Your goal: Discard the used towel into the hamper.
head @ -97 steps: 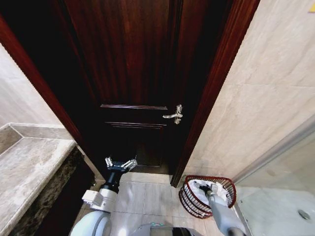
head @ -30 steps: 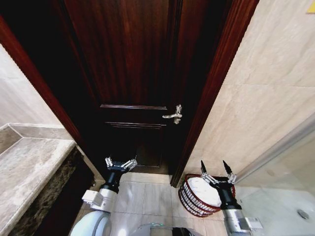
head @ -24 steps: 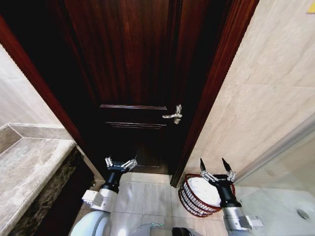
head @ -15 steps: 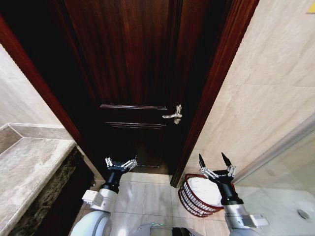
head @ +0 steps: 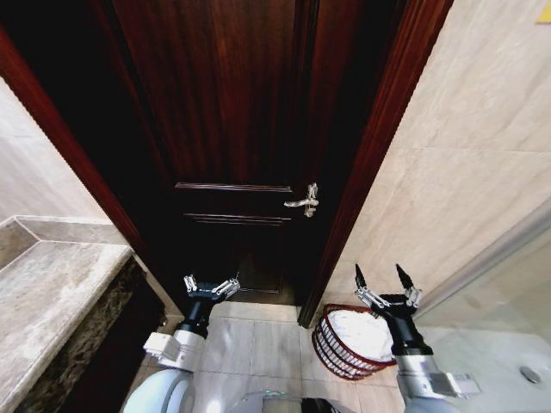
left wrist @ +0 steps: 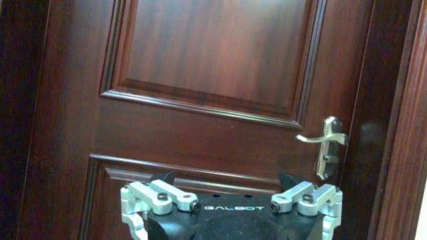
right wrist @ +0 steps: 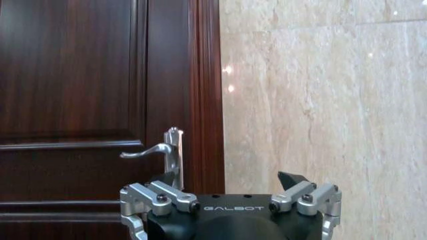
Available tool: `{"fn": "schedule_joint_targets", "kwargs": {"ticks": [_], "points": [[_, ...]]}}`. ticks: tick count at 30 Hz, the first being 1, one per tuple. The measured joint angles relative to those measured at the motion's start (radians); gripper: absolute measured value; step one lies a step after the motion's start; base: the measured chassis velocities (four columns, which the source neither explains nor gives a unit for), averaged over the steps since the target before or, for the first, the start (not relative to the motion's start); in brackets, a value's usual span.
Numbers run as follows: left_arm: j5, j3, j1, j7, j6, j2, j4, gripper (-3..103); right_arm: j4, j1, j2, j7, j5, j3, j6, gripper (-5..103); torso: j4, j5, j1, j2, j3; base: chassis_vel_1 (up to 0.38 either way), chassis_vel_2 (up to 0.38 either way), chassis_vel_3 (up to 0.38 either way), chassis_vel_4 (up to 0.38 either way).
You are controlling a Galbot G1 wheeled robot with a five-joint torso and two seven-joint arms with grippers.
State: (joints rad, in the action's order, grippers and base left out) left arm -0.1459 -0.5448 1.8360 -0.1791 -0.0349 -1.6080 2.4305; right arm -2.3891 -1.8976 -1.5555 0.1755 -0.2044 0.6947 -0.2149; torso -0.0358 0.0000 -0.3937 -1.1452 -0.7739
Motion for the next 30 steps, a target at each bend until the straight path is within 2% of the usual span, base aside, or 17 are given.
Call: {"fn": "schedule_joint_targets", "kwargs": {"ticks": [30], "points": [[0.000,0.000,0.000,0.000,0.000,0.000,0.000,100,0.006,-0.005,-0.002,0.003,0.010,-0.006,-0.001,100,0.0000,0.0000,0.000,0.000,0.000,0.000,0.000,0.000,0.000]]}}
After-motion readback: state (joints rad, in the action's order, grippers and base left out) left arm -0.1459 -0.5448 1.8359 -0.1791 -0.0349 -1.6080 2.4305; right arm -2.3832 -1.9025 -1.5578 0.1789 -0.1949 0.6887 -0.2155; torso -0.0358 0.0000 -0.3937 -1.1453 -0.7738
